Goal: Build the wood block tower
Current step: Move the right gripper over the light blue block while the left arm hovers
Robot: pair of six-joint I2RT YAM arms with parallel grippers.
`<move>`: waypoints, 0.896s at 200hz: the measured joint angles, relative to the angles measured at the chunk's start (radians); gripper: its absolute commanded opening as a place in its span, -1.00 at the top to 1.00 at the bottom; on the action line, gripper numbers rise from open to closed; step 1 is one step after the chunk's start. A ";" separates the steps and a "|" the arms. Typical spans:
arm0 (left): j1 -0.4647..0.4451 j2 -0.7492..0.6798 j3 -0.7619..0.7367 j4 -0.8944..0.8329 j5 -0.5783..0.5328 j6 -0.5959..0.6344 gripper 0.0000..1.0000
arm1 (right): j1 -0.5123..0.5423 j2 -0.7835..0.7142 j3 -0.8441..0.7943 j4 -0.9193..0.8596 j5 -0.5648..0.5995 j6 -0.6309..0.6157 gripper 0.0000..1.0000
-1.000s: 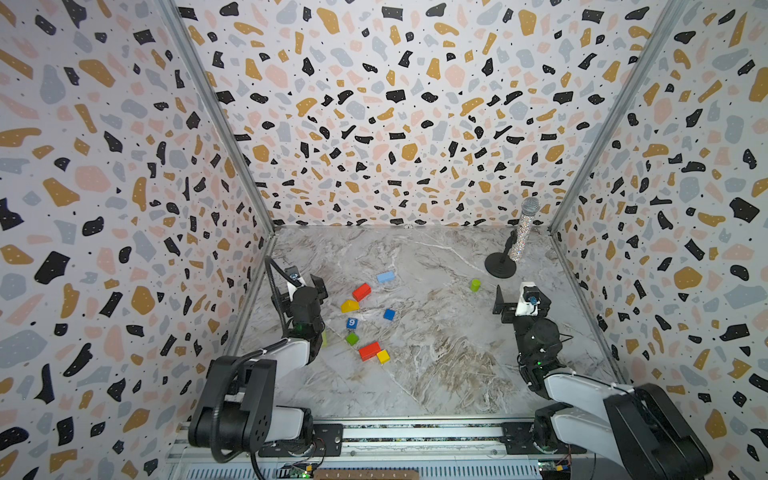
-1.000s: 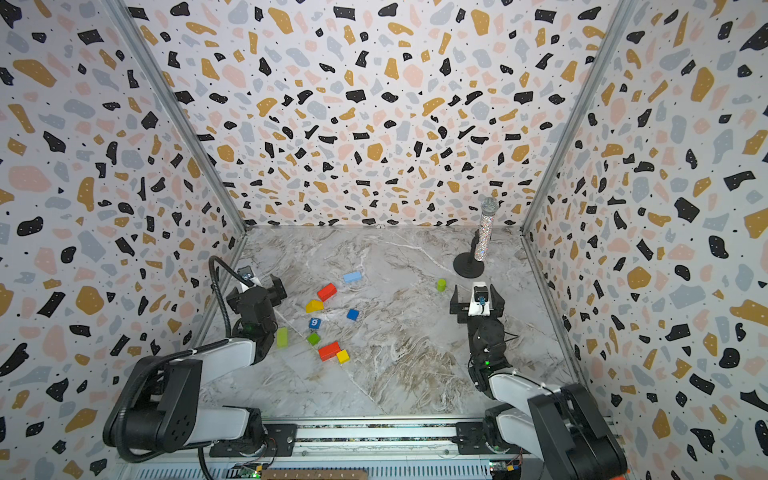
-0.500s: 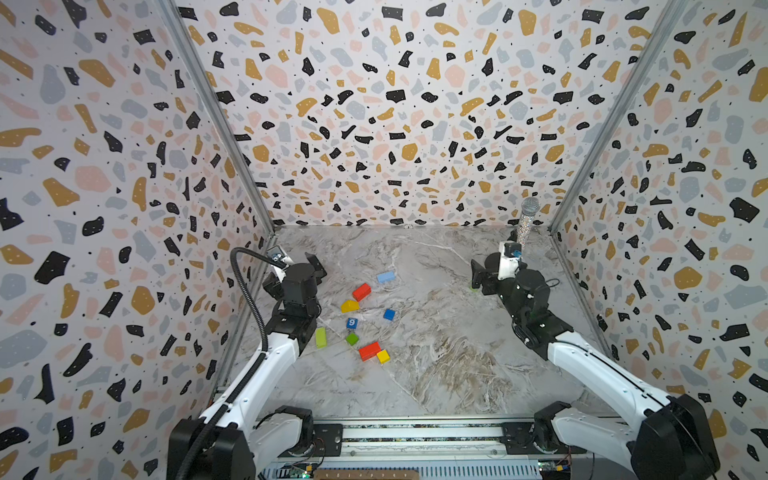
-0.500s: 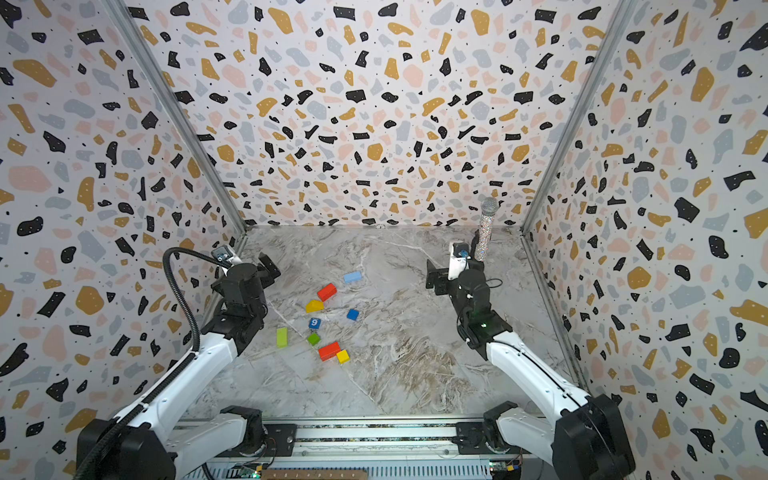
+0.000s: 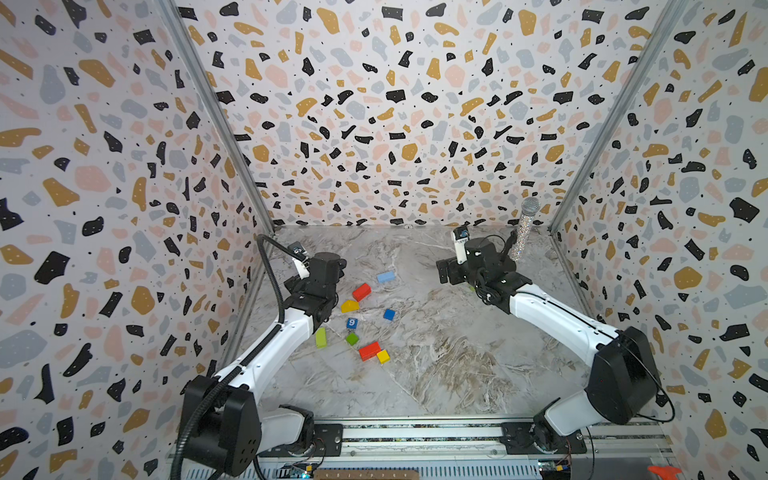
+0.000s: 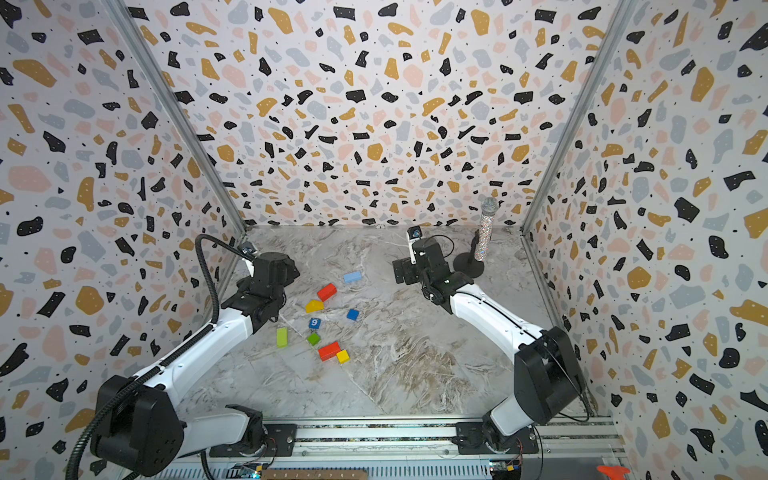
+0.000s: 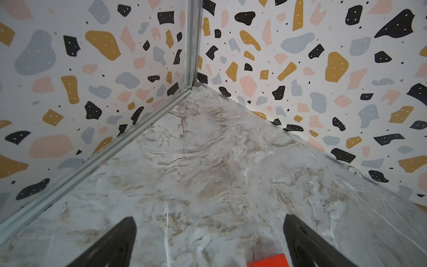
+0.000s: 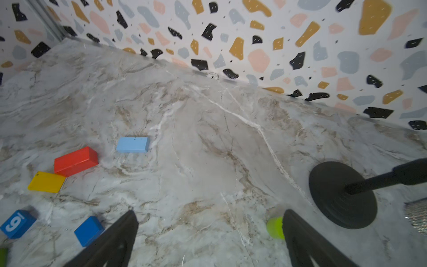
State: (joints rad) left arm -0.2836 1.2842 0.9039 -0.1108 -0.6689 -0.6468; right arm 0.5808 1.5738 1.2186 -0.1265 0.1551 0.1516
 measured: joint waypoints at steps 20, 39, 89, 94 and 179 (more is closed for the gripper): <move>0.000 0.009 0.000 0.003 0.013 -0.036 -1.00 | 0.006 0.105 0.093 -0.056 -0.040 -0.003 -0.85; 0.000 0.010 -0.011 0.032 0.035 -0.058 -1.00 | 0.008 0.230 0.201 -0.111 -0.062 -0.002 -0.84; 0.002 0.167 0.029 0.040 0.094 -0.071 -1.00 | 0.008 0.515 0.427 -0.241 -0.089 0.016 -0.75; 0.002 0.198 0.048 0.032 0.102 -0.070 -1.00 | 0.008 0.536 0.443 -0.250 -0.100 0.020 -0.73; 0.010 0.282 0.035 0.099 0.139 -0.051 -1.00 | 0.032 0.743 0.703 -0.306 -0.202 0.025 -0.91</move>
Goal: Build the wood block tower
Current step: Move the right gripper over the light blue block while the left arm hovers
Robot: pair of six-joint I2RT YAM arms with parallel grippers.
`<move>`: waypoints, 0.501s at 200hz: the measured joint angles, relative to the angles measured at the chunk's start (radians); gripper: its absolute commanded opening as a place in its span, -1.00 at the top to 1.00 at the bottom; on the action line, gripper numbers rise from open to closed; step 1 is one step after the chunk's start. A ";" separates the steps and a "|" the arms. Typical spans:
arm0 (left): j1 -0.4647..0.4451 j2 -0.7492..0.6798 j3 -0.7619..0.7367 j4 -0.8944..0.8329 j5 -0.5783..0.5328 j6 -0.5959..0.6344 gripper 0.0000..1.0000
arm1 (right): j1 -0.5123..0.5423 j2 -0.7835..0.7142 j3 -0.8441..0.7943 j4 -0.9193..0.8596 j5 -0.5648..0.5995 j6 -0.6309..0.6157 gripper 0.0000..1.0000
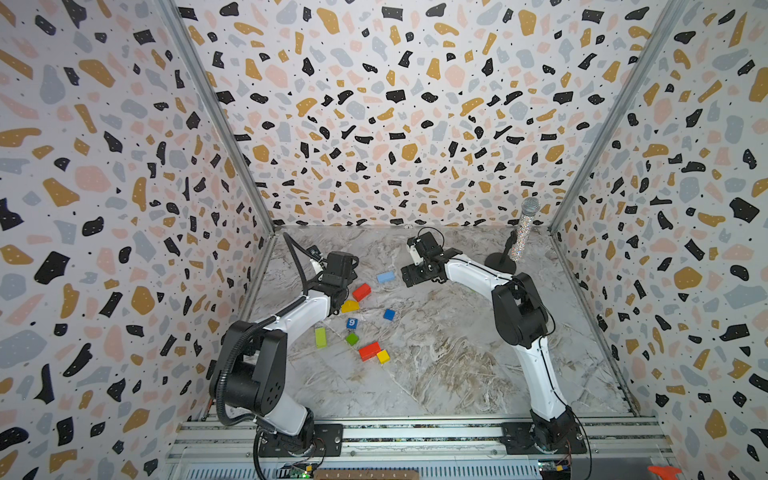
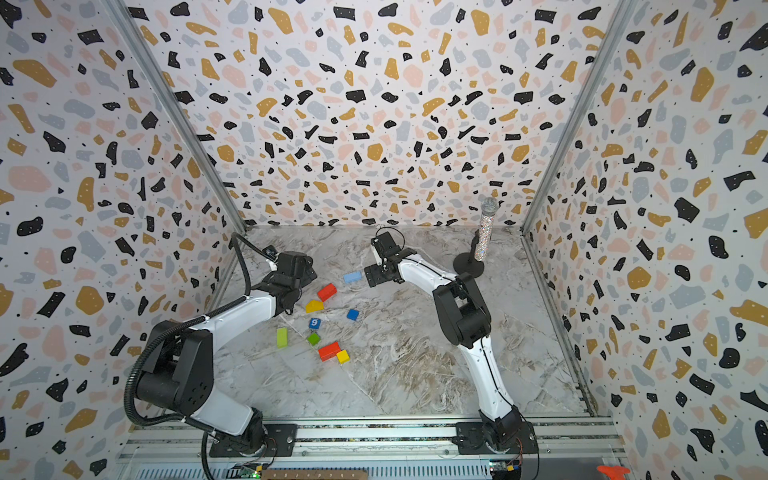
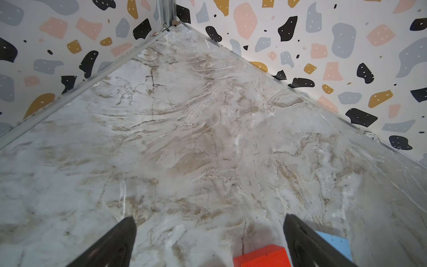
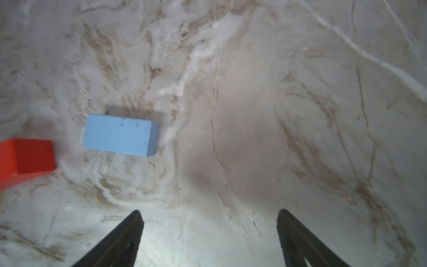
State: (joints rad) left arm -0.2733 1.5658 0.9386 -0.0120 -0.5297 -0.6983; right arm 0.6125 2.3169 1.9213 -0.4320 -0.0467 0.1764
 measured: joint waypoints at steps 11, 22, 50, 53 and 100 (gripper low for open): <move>0.005 -0.002 -0.017 0.014 0.005 0.002 -1.00 | 0.004 0.019 0.039 -0.005 -0.012 -0.001 -0.91; 0.018 -0.006 -0.035 0.023 0.014 0.002 -1.00 | 0.008 0.034 0.068 -0.009 -0.019 -0.002 -0.91; 0.050 -0.043 -0.079 0.039 0.018 -0.002 -1.00 | 0.021 0.063 0.119 -0.019 -0.030 -0.004 -0.94; 0.052 -0.050 -0.084 0.040 0.017 -0.003 -1.00 | 0.023 0.067 0.125 -0.021 -0.030 -0.005 -0.95; 0.066 -0.190 -0.157 0.065 -0.031 -0.024 -1.00 | 0.063 0.124 0.199 -0.037 -0.031 -0.026 -0.98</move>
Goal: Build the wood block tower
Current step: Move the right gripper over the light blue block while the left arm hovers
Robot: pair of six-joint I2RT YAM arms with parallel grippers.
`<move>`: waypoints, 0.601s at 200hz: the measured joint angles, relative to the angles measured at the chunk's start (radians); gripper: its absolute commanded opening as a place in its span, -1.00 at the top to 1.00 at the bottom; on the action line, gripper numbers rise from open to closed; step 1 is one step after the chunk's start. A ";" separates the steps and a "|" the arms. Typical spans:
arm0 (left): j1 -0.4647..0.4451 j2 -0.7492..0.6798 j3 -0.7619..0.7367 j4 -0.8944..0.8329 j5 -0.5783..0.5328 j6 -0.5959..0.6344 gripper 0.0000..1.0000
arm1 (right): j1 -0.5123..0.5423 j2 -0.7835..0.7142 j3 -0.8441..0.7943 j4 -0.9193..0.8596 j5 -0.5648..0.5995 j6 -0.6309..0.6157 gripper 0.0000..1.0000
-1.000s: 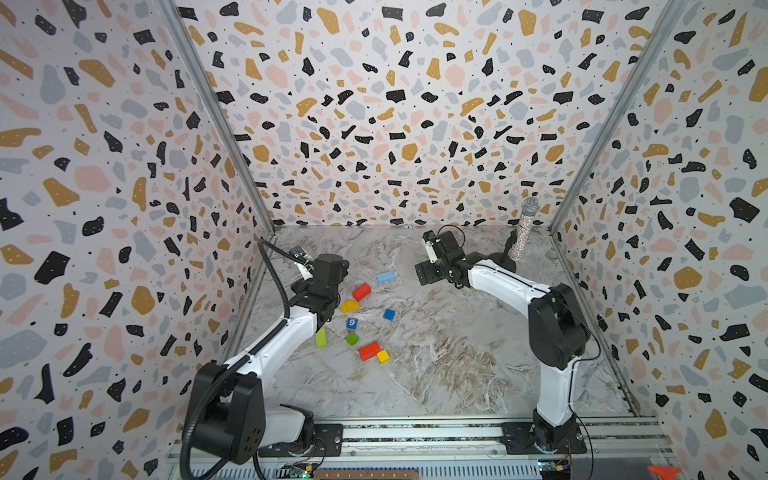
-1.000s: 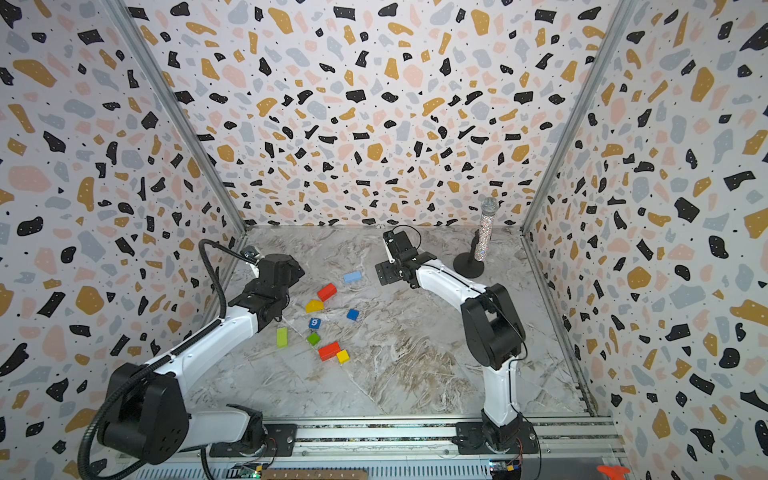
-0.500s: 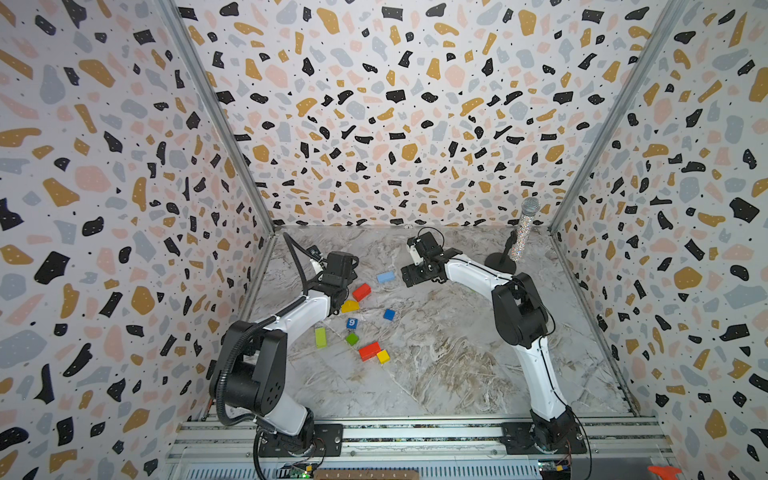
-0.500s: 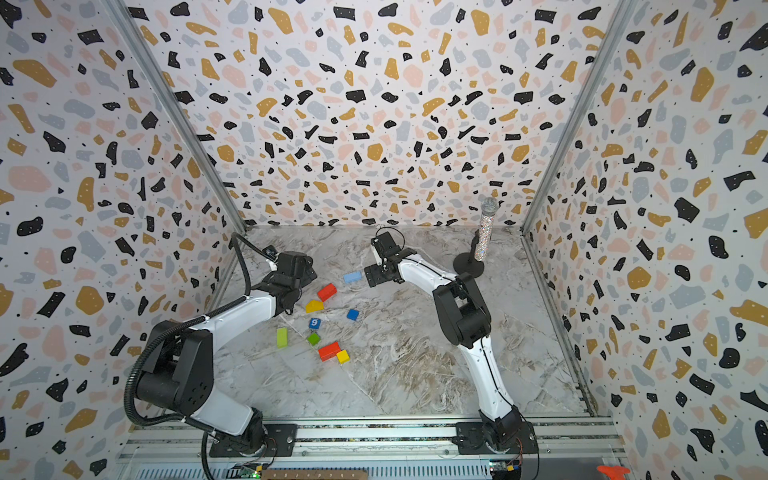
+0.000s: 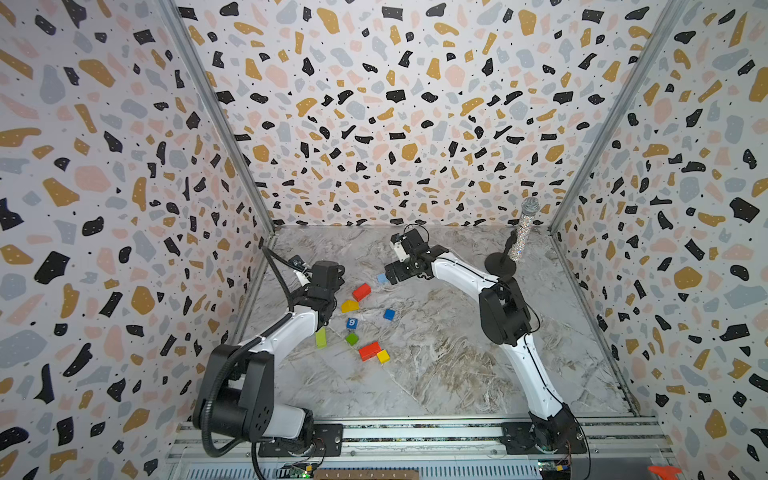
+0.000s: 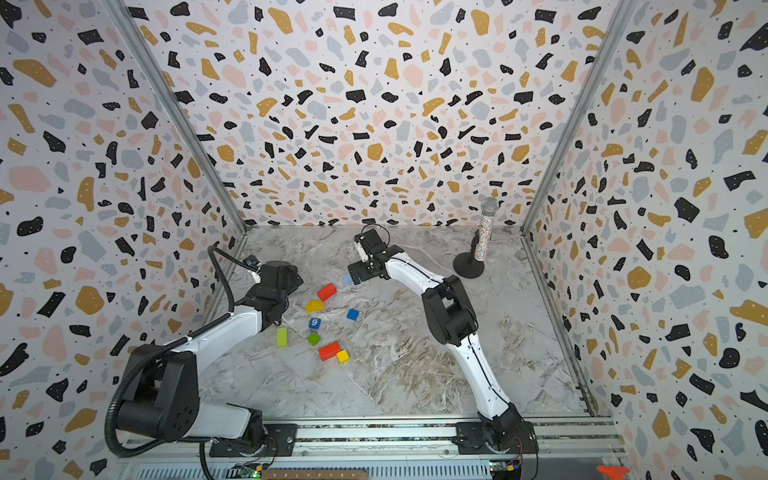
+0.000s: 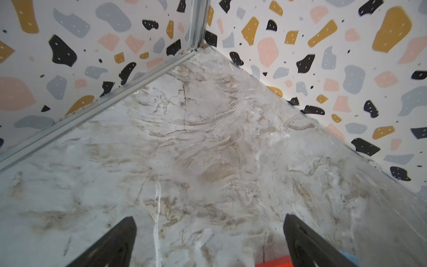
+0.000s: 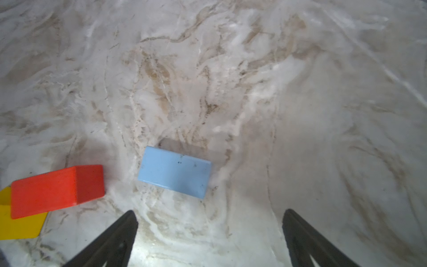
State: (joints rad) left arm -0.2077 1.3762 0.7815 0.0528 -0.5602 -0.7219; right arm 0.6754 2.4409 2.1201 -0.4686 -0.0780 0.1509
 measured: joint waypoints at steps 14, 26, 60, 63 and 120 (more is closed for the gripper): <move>0.005 -0.028 -0.018 0.014 -0.003 -0.005 -1.00 | 0.014 0.013 0.021 -0.004 0.003 -0.004 -0.98; 0.011 -0.039 -0.027 0.025 -0.003 -0.008 -1.00 | 0.023 0.023 0.040 -0.006 0.003 -0.007 -0.98; 0.021 -0.032 -0.033 0.032 0.002 -0.016 -1.00 | 0.042 0.045 0.078 -0.009 0.003 -0.007 -0.98; 0.021 -0.031 -0.033 0.032 0.002 -0.016 -1.00 | 0.043 0.046 0.079 -0.010 0.003 -0.006 -0.98; 0.023 -0.024 -0.042 0.051 0.016 -0.026 -1.00 | 0.045 0.087 0.103 -0.009 0.018 -0.006 -0.98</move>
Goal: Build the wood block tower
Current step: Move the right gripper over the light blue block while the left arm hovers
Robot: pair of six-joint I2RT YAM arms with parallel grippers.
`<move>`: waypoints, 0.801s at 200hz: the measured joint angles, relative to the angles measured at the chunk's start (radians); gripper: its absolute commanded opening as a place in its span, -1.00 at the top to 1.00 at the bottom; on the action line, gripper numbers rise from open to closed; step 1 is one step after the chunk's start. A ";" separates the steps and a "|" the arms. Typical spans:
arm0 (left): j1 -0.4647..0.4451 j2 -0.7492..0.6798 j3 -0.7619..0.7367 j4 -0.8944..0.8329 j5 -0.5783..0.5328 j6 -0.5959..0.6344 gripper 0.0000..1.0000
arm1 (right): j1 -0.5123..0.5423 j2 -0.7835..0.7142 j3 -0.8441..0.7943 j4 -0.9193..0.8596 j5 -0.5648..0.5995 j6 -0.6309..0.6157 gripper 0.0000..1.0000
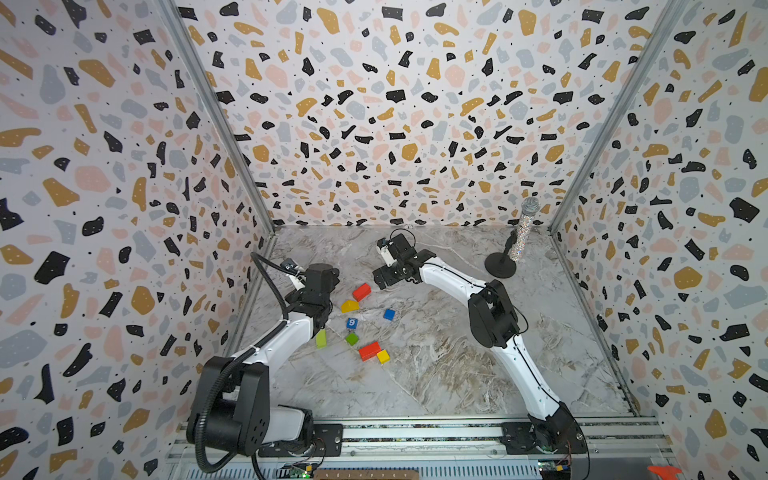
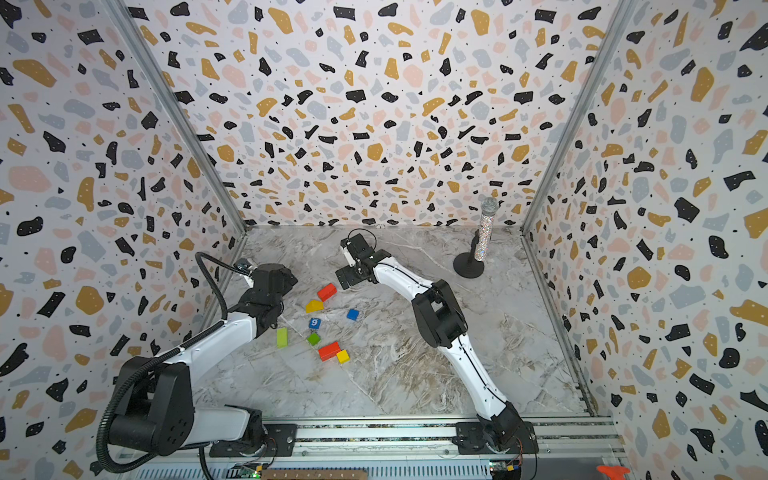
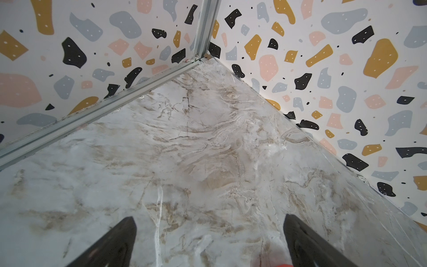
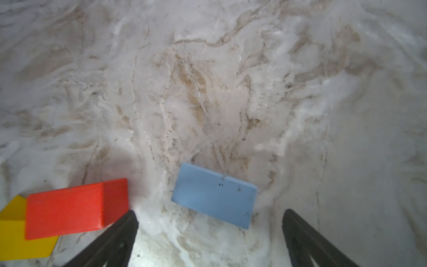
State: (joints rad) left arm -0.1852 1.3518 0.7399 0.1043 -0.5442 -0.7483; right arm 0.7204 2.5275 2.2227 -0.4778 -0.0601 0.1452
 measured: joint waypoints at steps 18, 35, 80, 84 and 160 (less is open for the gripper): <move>0.000 -0.006 -0.013 0.005 0.006 -0.002 -1.00 | 0.000 0.013 0.000 0.000 0.008 0.000 -0.98; 0.000 -0.009 -0.016 0.008 0.008 -0.005 -1.00 | 0.002 0.025 0.008 0.000 0.013 0.000 -0.98; 0.001 -0.012 -0.016 0.015 0.009 -0.008 -1.00 | 0.006 0.034 0.018 0.001 0.027 0.001 -1.00; 0.001 -0.013 -0.016 0.015 0.009 -0.008 -1.00 | 0.006 0.035 0.020 0.001 0.027 0.001 -1.00; 0.001 -0.035 -0.018 0.016 0.009 -0.008 -1.00 | 0.008 0.039 0.026 0.006 0.038 0.005 -0.91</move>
State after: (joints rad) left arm -0.1841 1.3167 0.7223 0.1207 -0.5354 -0.7559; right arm 0.7280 2.5660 2.2490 -0.4713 -0.0219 0.1497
